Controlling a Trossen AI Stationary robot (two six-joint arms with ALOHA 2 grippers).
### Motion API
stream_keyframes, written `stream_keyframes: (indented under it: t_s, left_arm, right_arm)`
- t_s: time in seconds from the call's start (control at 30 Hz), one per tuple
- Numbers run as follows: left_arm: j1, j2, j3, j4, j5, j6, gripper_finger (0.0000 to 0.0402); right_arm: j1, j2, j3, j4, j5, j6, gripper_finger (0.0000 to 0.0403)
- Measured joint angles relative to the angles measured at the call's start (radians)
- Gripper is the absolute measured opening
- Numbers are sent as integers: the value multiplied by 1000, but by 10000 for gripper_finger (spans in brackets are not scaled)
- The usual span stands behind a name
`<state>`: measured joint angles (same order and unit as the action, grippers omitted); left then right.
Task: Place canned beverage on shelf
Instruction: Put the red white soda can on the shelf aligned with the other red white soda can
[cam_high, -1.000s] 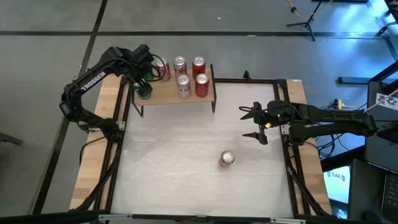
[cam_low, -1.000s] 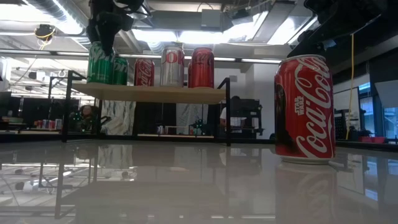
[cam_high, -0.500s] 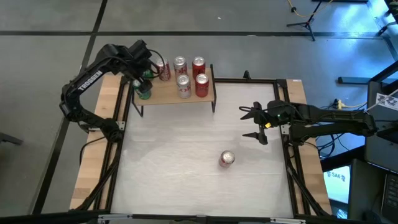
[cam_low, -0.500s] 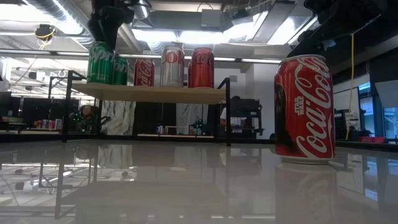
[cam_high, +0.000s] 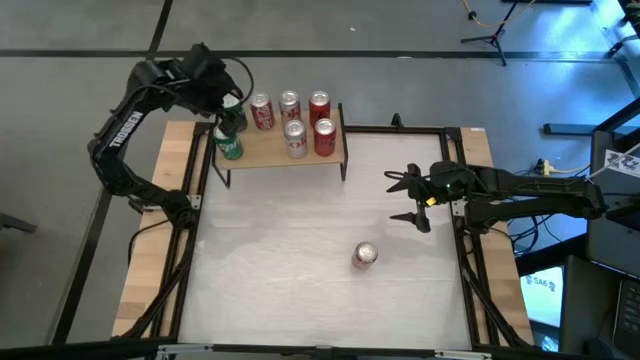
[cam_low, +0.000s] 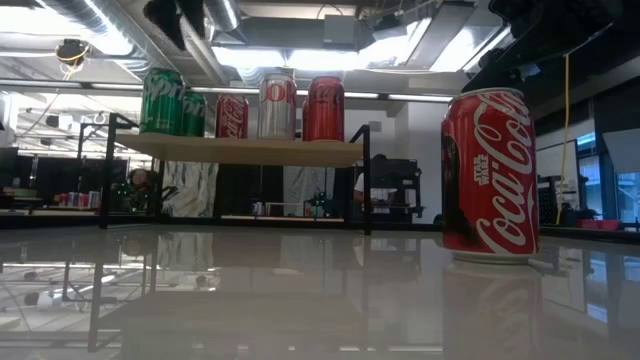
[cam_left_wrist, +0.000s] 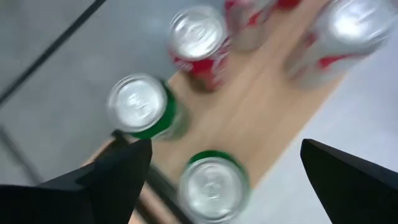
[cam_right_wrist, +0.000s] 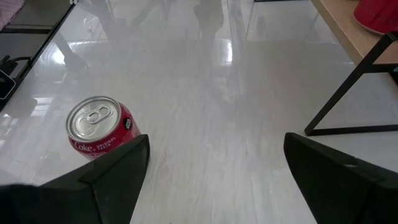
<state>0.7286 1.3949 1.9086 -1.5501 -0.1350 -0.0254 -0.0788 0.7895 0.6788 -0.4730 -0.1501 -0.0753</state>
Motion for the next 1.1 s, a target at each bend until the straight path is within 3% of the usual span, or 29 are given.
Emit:
stream_keyframes:
  t_s: [0.3,0.5,0.77,0.97,1.1]
  left_arm:
    - [-137,-8,43,169,180,-99,399]
    - [-295,-8,-2,305,158,-104,399]
    - [-481,-9,-118,521,62,-99,399]
    - [-576,-8,-265,706,40,-96,399]
    - [-622,-7,-371,852,39,-97,399]
  right_arm:
    - [0,0,0,14,-35,0,365]
    - [0,0,0,105,-163,72,365]
    - [5,0,0,192,-184,185,365]
    - [139,0,0,195,-127,236,365]
    - [264,0,0,196,6,294,365]
